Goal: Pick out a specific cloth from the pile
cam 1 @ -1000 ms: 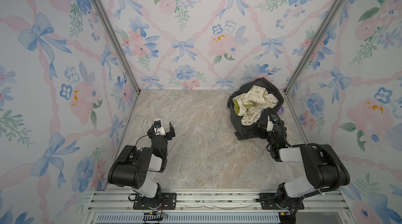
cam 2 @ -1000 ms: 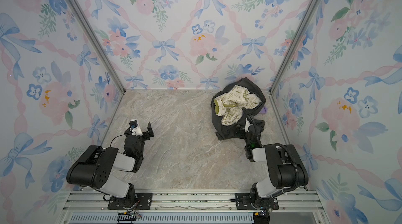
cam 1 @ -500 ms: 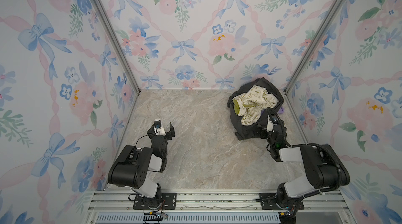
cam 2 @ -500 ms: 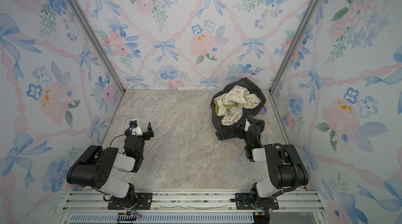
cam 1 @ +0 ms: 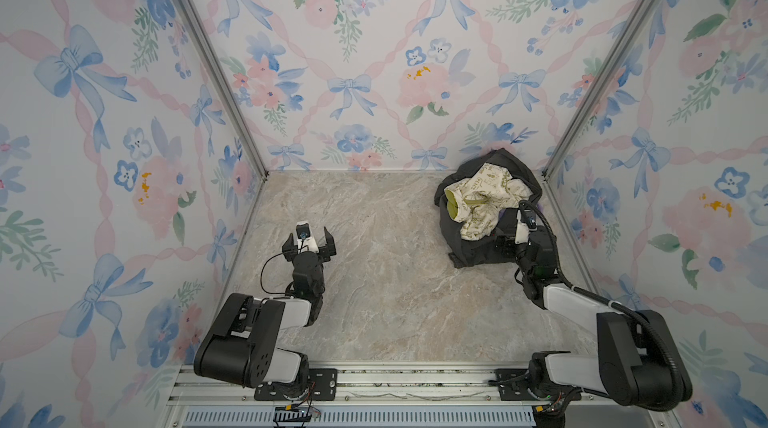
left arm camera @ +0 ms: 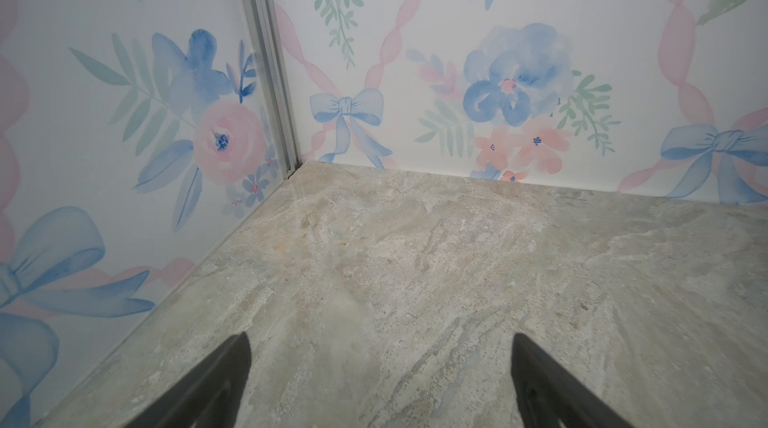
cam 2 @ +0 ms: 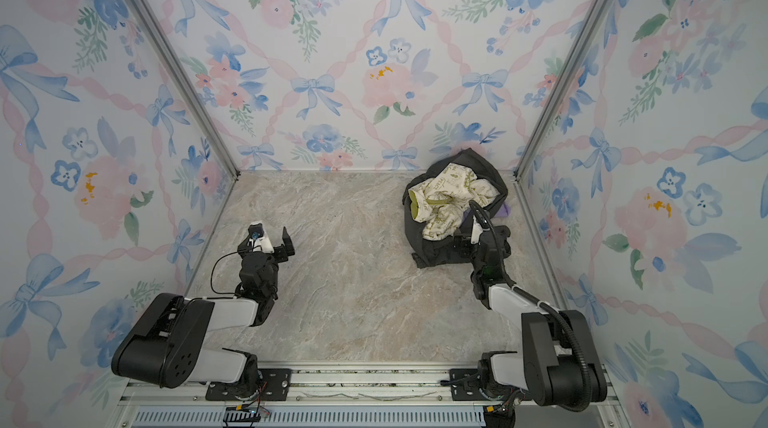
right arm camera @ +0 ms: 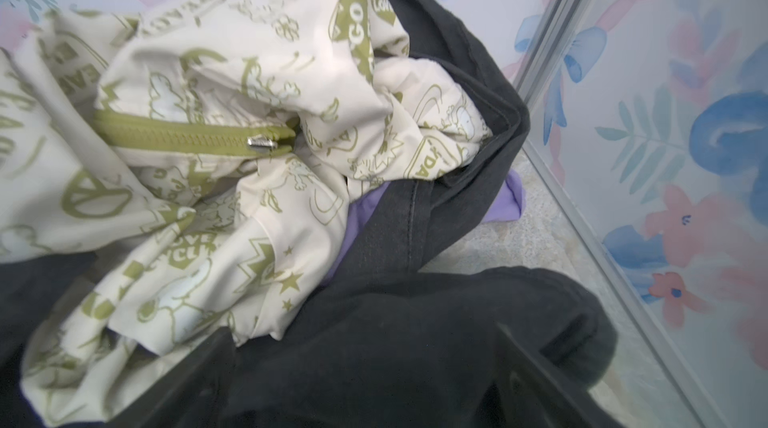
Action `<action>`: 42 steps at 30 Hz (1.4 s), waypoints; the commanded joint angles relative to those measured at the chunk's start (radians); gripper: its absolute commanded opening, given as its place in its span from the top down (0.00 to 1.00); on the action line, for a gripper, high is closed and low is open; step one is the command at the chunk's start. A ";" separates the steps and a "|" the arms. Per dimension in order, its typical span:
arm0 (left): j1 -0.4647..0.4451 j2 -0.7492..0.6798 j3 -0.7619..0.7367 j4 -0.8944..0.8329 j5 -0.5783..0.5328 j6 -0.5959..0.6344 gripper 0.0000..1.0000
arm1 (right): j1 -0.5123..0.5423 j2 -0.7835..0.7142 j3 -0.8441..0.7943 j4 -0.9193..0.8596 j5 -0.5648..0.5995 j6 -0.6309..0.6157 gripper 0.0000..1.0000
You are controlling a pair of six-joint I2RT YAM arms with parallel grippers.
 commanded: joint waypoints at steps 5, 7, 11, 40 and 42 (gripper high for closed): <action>-0.025 -0.212 0.143 -0.458 -0.017 -0.070 0.02 | 0.042 -0.142 0.301 -0.616 0.106 -0.016 0.03; -0.024 -0.265 0.182 -0.546 -0.022 -0.140 0.02 | 0.041 -0.115 0.414 -0.794 0.147 -0.046 0.03; 0.004 -0.297 0.306 -0.779 0.046 -0.223 0.02 | 0.025 -0.142 0.469 -0.786 0.167 -0.060 0.03; -0.167 -0.107 0.654 -1.061 0.545 -0.367 0.02 | -0.456 0.395 0.769 -0.826 -0.428 0.432 0.11; -0.174 -0.114 0.658 -1.061 0.567 -0.382 0.02 | -0.463 0.448 0.787 -0.822 -0.433 0.433 0.15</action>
